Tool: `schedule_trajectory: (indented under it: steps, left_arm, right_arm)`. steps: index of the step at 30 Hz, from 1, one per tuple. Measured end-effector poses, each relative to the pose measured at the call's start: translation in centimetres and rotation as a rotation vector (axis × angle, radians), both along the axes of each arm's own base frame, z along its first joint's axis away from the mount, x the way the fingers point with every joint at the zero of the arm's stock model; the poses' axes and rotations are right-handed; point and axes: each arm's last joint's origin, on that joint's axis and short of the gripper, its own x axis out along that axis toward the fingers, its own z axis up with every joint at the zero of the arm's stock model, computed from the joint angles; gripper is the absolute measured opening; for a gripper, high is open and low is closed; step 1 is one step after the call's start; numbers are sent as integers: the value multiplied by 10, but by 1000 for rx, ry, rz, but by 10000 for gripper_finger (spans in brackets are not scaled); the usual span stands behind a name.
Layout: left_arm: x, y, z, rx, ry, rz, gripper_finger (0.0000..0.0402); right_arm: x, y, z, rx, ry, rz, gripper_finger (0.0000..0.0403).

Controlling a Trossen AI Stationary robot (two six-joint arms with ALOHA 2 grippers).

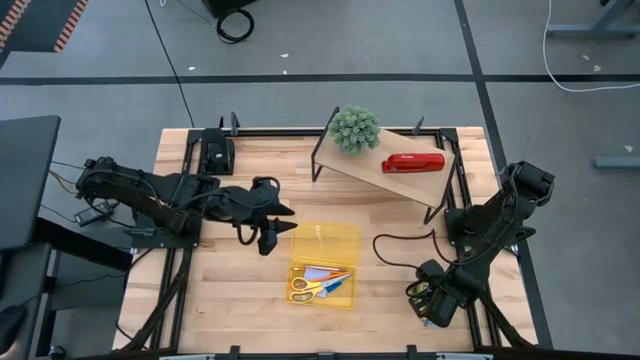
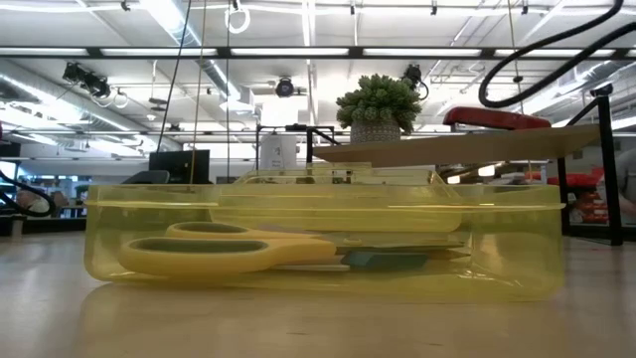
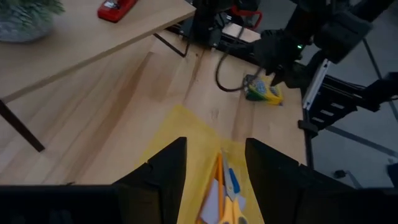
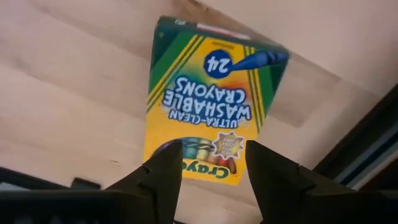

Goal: Pack school essentials
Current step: Put the crayon box into the supply box

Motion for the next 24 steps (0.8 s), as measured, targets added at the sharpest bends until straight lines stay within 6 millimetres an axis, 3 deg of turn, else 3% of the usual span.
schedule_trajectory:
  steps: [11, 24]
  left_arm:
    - [-1, -5, 0, -1, 0, -16, 172]
    - [-1, -5, 0, -23, -1, -3, 172]
  right_arm:
    - [-19, -2, -16, -28, 82, -83, 198]
    - [-9, -2, -31, 37, -97, -103, 198]
